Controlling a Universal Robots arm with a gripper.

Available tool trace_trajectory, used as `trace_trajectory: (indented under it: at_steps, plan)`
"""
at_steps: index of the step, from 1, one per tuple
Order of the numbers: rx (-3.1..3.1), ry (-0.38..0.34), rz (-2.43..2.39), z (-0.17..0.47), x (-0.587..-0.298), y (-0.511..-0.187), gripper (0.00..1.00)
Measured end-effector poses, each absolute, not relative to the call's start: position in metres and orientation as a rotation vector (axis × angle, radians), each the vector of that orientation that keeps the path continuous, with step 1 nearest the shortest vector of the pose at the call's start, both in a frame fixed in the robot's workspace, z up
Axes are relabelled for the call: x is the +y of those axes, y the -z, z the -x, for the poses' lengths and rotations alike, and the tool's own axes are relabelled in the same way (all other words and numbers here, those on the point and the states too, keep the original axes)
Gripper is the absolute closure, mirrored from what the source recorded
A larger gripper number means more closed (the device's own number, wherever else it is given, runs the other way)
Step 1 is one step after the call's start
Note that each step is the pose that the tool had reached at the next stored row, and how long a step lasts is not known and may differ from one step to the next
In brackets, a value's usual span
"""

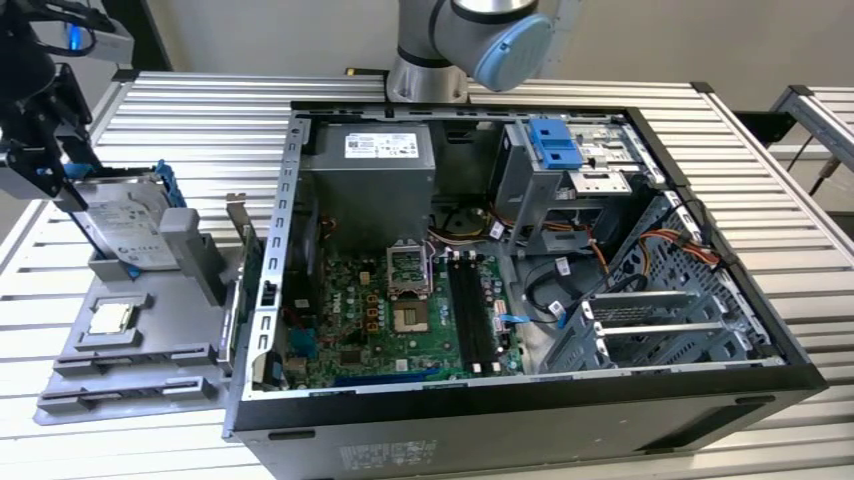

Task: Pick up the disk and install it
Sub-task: 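Pick up the disk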

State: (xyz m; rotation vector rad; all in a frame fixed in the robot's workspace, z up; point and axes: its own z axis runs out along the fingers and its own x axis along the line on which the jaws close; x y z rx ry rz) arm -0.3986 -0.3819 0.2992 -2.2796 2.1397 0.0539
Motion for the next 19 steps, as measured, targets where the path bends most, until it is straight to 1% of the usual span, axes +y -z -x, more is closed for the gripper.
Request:
trace_trajectory:
  at_steps: [19]
  plan:
    - [2.140, -0.054, 2.280, 0.399, -0.381, -0.287, 0.00]
